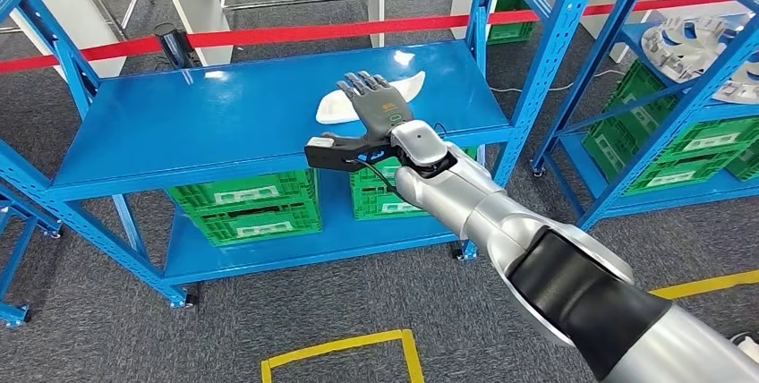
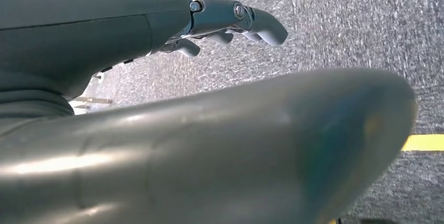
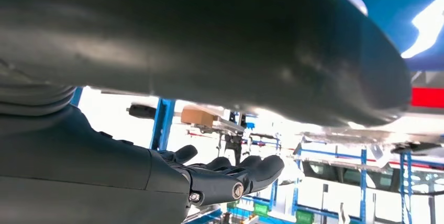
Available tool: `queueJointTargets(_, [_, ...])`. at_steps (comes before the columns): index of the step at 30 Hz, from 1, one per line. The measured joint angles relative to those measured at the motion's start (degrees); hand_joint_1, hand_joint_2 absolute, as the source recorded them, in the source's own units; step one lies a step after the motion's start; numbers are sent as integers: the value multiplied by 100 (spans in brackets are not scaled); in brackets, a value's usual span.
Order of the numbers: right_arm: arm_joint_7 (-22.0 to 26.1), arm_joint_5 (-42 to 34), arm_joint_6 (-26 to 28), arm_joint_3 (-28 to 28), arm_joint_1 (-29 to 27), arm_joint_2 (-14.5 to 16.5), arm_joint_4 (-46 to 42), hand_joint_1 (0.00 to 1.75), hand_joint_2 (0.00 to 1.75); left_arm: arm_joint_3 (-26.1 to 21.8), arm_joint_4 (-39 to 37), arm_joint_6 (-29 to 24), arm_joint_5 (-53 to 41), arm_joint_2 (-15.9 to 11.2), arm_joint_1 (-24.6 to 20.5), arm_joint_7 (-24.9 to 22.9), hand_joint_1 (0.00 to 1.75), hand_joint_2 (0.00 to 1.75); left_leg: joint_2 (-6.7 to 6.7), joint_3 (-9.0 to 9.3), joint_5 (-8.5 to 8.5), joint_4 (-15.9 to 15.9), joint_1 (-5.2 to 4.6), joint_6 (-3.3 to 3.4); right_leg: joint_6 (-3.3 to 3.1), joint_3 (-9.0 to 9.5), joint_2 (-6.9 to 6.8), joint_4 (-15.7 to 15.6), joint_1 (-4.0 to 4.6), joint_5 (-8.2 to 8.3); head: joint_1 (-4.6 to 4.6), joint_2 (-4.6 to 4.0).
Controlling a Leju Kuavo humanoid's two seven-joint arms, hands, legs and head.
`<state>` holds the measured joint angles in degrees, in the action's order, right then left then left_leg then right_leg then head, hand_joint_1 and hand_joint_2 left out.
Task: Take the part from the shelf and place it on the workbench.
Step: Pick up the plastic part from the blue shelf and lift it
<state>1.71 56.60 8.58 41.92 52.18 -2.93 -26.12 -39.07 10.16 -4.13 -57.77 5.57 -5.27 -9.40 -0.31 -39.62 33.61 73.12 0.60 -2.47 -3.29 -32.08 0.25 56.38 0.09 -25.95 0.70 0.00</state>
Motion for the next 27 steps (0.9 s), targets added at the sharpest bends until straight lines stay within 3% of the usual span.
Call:
queueJointTargets(1, [-7,-9,9,0,-28,-23,-2,0,0,-5,1,0,0,-6,8,1,0,0,1,-97,-60,58,13,-28,18,21,5,15,-11,-34,1,0])
queueJointTargets(2, [-11,-21,20,0,-50,-50,-4,0,0,-12,1,0,0,-11,16,1,0,0,3,-83,-238,-104,25,-53,42,46,9,40,-27,-73,1,0])
queueJointTargets(4, [-7,-49,44,0,-63,-106,-20,0,0,-27,-1,0,0,-19,26,11,0,0,4,164,-712,-836,54,-92,110,94,14,112,-62,-172,-1,-1])
queueJointTargets(5, [-5,-61,53,0,-60,-131,-31,0,0,-32,-3,0,0,-20,23,17,0,0,7,270,-799,-1149,54,-73,150,98,16,148,-66,-216,-9,-1])
queueJointTargets(6, [-3,-73,62,0,-60,-156,-45,0,0,-36,-4,0,0,-20,22,24,0,0,10,346,-840,-1341,51,-32,190,90,16,171,-62,-254,-16,-1])
queueJointTargets(8, [-1,-88,82,0,-73,-200,-64,0,0,-39,-5,0,0,-19,33,29,0,0,14,379,-777,-1406,34,102,263,83,18,199,-41,-277,-25,0])
queueJointTargets(10, [2,-93,110,0,-91,-246,-79,0,0,-42,-6,0,0,-20,54,31,0,0,6,427,-810,-1405,45,197,312,52,12,296,-44,-295,-18,0])
queueJointTargets(12, [5,-93,127,0,-99,-287,-93,0,0,-44,-5,0,-1,-25,60,38,0,0,-4,477,-788,-1415,52,260,351,-196,1,724,-56,-429,-4,-1])
queueJointTargets(15, [19,-95,132,0,-164,-325,-103,0,0,-45,-5,0,-2,-28,69,54,0,0,-12,538,-708,-1415,38,304,386,-906,-3,1782,-57,-781,10,-1])
queueJointTargets(16, [22,-96,132,0,-198,-333,-103,0,0,-45,-5,1,-2,-28,77,57,0,0,-13,573,-674,-1414,32,305,378,-1057,-3,1912,-55,-760,10,-2])
queueJointTargets(17, [21,-97,133,0,-224,-341,-104,0,0,-45,-5,3,-3,-28,83,61,0,0,-15,616,-638,-1414,26,302,358,-1093,-3,1819,-51,-613,10,-2])
queueJointTargets(18, [21,-97,137,0,-238,-350,-107,0,0,-45,-4,6,-4,-28,86,63,0,0,-17,668,-601,-1414,20,293,326,-1016,-3,1512,-43,-365,10,-1])
queueJointTargets(19, [21,-98,142,0,-242,-359,-110,0,0,-45,-3,10,-5,-27,86,67,0,0,-16,717,-562,-1416,16,282,283,-861,-7,1073,-28,-78,10,-2])
queueJointTargets(20, [21,-98,149,0,-239,-369,-114,0,0,-45,-3,14,-9,-25,81,71,0,0,-18,761,-526,-1416,9,263,244,-711,-14,684,0,64,8,-2])
queueJointTargets(22, [21,-99,158,0,-240,-386,-126,0,0,-45,-1,22,-26,-23,66,76,0,0,-16,820,-473,-1417,5,200,191,-522,-14,261,51,79,8,-2])
queueJointTargets(23, [21,-100,161,0,-245,-395,-131,0,0,-45,0,27,-37,-23,60,78,0,0,-14,849,-472,-1402,1,157,175,-491,-9,228,62,4,8,-1])
queueJointTargets(25, [20,-101,164,0,-253,-417,-150,0,0,-45,2,38,-52,-27,50,80,0,0,-5,886,-461,-1311,0,90,118,-362,4,178,34,45,13,0])
queueJointTargets(27, [19,-104,169,0,-244,-440,-167,0,0,-45,4,46,-66,-27,29,80,0,0,0,713,-354,-956,3,52,49,-218,5,155,8,17,-3,0])
